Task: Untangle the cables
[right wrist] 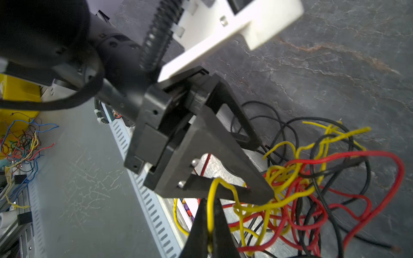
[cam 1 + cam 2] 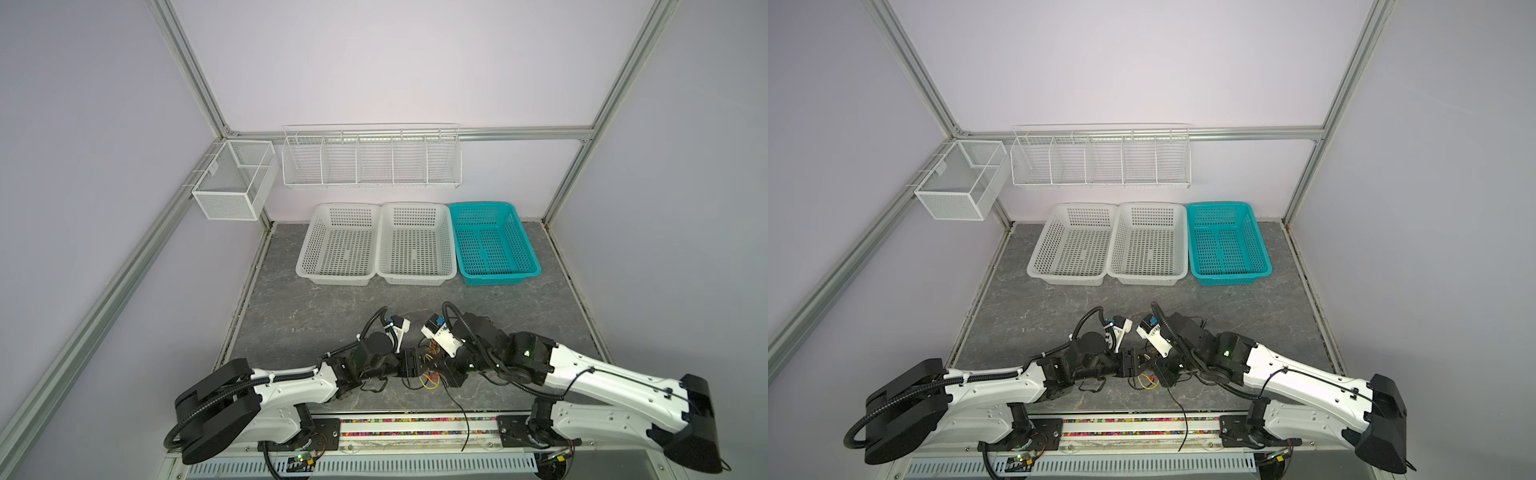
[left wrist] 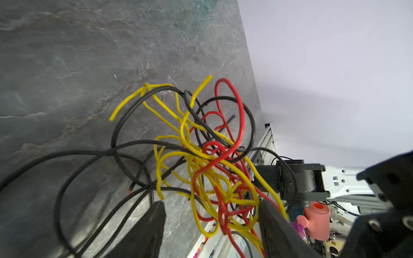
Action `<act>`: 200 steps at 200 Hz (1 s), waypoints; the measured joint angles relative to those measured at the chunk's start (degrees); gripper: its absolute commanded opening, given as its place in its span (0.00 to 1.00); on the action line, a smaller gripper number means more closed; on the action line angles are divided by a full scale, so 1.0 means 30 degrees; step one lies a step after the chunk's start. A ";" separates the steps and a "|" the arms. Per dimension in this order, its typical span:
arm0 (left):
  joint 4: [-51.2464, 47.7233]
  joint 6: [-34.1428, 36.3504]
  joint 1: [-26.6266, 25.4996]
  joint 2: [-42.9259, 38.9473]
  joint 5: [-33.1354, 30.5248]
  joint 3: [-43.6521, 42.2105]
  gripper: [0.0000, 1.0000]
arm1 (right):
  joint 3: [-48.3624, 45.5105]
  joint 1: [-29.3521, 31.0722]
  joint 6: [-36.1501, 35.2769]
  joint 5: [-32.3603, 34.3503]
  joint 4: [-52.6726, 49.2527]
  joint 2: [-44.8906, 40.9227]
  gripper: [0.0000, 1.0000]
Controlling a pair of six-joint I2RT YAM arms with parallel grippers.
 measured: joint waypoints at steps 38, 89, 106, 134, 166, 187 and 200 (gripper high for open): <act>0.2616 -0.0656 0.0000 0.1639 0.0787 -0.0007 0.65 | 0.0044 0.0000 -0.0678 -0.0831 0.0015 -0.1494 0.06; 0.4976 -0.1268 0.0036 0.3140 0.1384 -0.0022 0.60 | 0.1290 0.0000 -0.1384 -0.1180 0.0204 -0.3067 0.06; 0.5260 -0.1406 0.0058 0.3468 0.1413 -0.0102 0.60 | 0.1406 0.0000 -0.1537 -0.1166 0.0619 -0.3963 0.06; 0.5697 -0.1537 0.0051 0.3636 0.1537 -0.0364 0.60 | 0.1406 -0.0029 -0.1756 -0.0758 0.1392 -0.5348 0.06; 0.6091 -0.1588 0.0051 0.3636 0.1552 -0.0707 0.65 | 0.1392 -0.0306 -0.1821 -0.0015 0.2025 -0.5952 0.06; 0.6499 -0.1588 0.0051 0.3636 0.1756 -0.0925 0.67 | 0.1056 -0.0452 -0.1741 -0.0036 0.2637 -0.5952 0.06; 0.6972 -0.1654 0.0051 0.3636 0.1923 -0.1020 0.68 | 0.0619 -0.0466 -0.1661 -0.0117 0.3002 -0.5945 0.06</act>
